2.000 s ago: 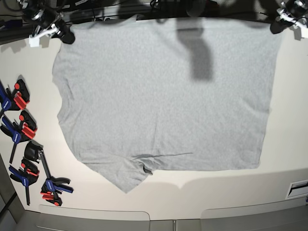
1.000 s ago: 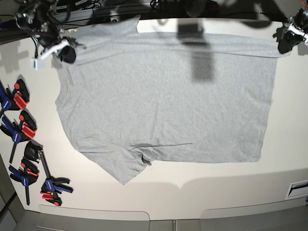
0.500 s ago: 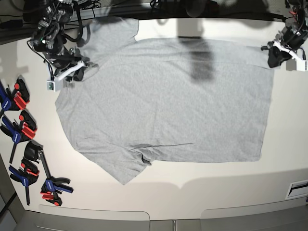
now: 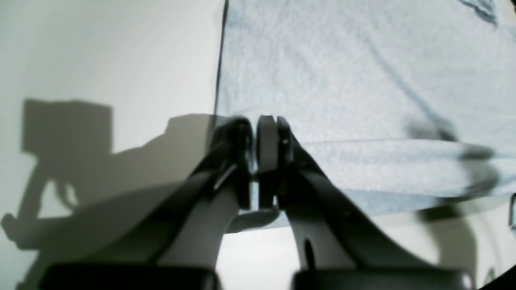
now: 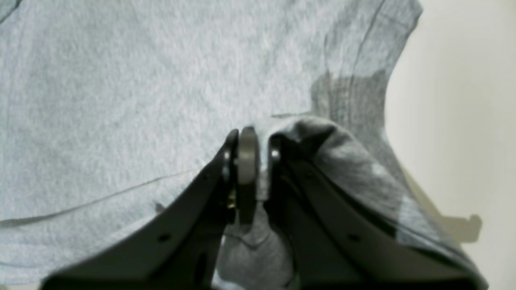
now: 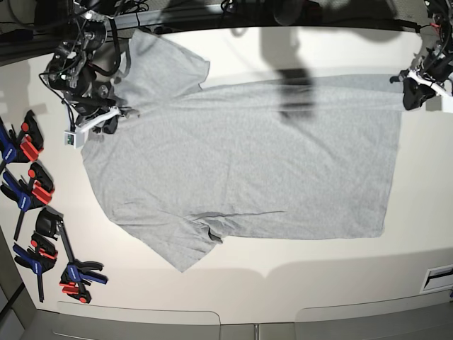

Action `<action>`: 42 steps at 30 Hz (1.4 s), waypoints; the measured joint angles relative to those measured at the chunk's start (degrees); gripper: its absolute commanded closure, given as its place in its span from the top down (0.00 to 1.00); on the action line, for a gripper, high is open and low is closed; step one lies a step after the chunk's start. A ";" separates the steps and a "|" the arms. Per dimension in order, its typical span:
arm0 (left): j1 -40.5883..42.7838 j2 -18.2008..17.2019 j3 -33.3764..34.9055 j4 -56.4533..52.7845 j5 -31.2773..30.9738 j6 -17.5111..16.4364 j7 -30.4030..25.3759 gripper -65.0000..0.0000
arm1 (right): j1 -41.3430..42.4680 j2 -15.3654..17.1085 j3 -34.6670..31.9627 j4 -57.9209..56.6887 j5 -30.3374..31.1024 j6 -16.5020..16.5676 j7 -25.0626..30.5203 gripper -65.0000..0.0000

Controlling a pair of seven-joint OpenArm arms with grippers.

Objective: Fold the T-shirt properly
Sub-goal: 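Release the shoulder corners and lift both grippers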

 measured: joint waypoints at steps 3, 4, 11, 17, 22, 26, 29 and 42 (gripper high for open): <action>0.00 -0.02 0.00 0.00 0.46 0.26 -1.33 0.00 | 0.13 -0.02 -0.04 0.00 0.00 0.00 0.00 0.00; 0.00 -0.04 0.00 0.00 0.48 0.26 -1.33 0.00 | 0.15 0.00 -0.04 0.00 0.00 0.02 -0.02 0.00; 0.00 -0.02 0.00 0.00 0.48 0.28 -1.31 0.00 | 0.13 0.00 -0.04 0.00 -0.02 0.02 -0.13 0.06; 0.00 -0.04 0.00 0.00 3.91 0.66 -1.33 0.35 | 0.15 0.28 0.00 0.00 -0.20 0.00 0.07 0.51; 0.02 -0.04 -0.02 0.00 4.57 0.66 -2.19 0.35 | 0.24 0.26 0.98 0.20 -0.17 0.00 -1.20 0.50; 0.02 -0.70 -2.58 0.39 4.61 0.59 -2.12 0.35 | 0.11 0.35 7.30 4.15 0.13 -0.02 -3.72 0.50; 0.52 -1.84 -6.54 2.10 4.57 0.66 -2.16 0.35 | -1.62 0.61 13.31 8.07 7.56 -0.31 -6.23 0.50; 4.90 -7.28 -14.27 6.16 3.19 0.46 -1.33 0.35 | -19.93 -8.24 22.56 9.44 26.40 5.35 -11.41 0.50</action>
